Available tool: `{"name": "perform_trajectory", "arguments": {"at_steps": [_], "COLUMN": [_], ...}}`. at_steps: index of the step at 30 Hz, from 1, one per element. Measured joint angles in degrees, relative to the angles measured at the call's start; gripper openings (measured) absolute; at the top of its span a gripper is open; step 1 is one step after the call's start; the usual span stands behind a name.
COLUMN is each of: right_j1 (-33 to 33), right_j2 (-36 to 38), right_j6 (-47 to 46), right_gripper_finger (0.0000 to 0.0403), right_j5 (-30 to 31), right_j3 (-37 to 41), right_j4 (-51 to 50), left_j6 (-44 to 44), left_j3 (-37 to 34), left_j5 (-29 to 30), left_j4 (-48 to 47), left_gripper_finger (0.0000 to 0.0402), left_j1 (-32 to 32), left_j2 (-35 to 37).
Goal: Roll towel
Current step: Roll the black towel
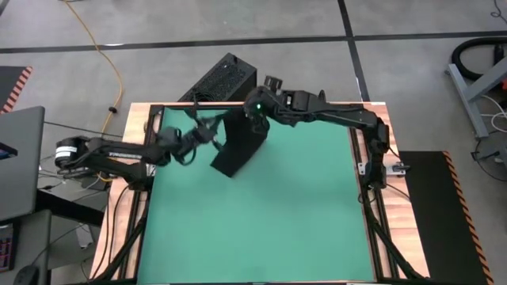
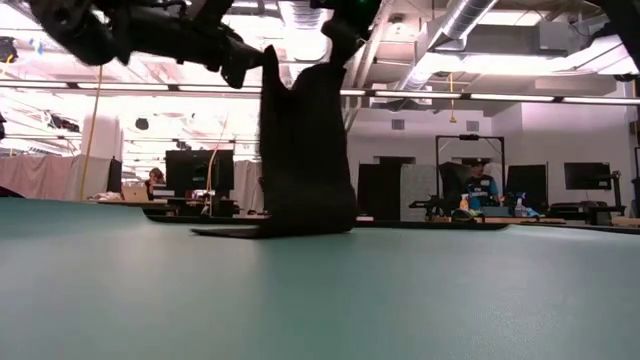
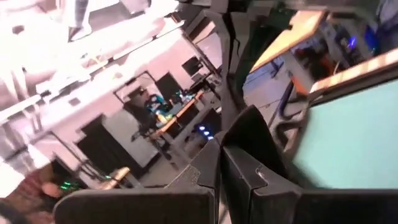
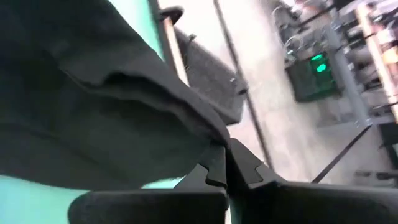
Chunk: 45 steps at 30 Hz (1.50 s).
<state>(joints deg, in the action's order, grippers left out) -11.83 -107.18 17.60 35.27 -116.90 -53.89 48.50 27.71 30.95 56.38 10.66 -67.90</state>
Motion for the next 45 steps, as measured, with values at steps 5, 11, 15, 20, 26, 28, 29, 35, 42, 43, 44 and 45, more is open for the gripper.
{"name": "perform_trajectory", "arguments": {"at_steps": [5,11,15,20,26,28,29,35,42,43,44,45], "right_j1": [-4.06,-9.70,-13.23,-16.75,-19.02,-20.04,-20.61,-23.37,-27.77,-28.54,-29.27,-29.96], "right_j2": [0.00,0.00,0.00,0.02,0.04,0.04,0.07,0.07,-0.01,0.05,0.08,0.09], "right_j6": [4.31,8.60,11.99,12.92,17.10,18.39,18.57,16.28,15.56,15.28,15.18,15.25], "right_gripper_finger": [0.0007,0.0007,0.0007,0.0007,0.0007,0.0007,0.0007,0.0007,0.0007,0.0007,0.0007,0.0007], "right_j5": [0.02,-0.48,-0.52,-1.84,-1.62,-1.45,-1.38,-5.52,-8.27,-9.39,-10.40,-11.24], "right_j3": [0.00,0.00,0.00,-0.78,-0.81,-0.81,-0.81,-0.80,0.42,0.42,0.42,0.42], "right_j4": [6.99,14.79,21.76,25.63,32.66,36.25,37.69,38.84,39.41,39.79,40.24,40.87], "left_j6": [0.20,-2.11,0.22,0.80,3.86,4.71,5.20,4.77,6.43,6.77,7.09,7.38], "left_j3": [10.65,24.34,33.59,48.13,66.16,71.60,74.17,82.13,82.09,82.09,82.09,82.09], "left_j5": [-5.80,-18.78,-23.86,-29.02,-30.53,-30.78,-30.73,-32.47,-33.58,-33.54,-33.56,-33.57], "left_j4": [-17.68,-28.07,-32.55,-41.82,-51.21,-54.64,-55.90,-59.25,-56.09,-55.04,-53.63,-51.97], "left_gripper_finger": [0.0000,0.0000,0.0000,0.0000,0.0000,0.0000,0.0000,0.0000,0.0000,0.0000,0.0000,0.0000], "left_j1": [11.07,22.71,27.79,31.36,32.64,32.77,32.81,34.09,37.35,37.90,38.49,39.07], "left_j2": [2.41,-1.88,-7.01,-14.56,-24.13,-26.78,-28.07,-33.99,-39.40,-40.18,-40.98,-41.73]}}
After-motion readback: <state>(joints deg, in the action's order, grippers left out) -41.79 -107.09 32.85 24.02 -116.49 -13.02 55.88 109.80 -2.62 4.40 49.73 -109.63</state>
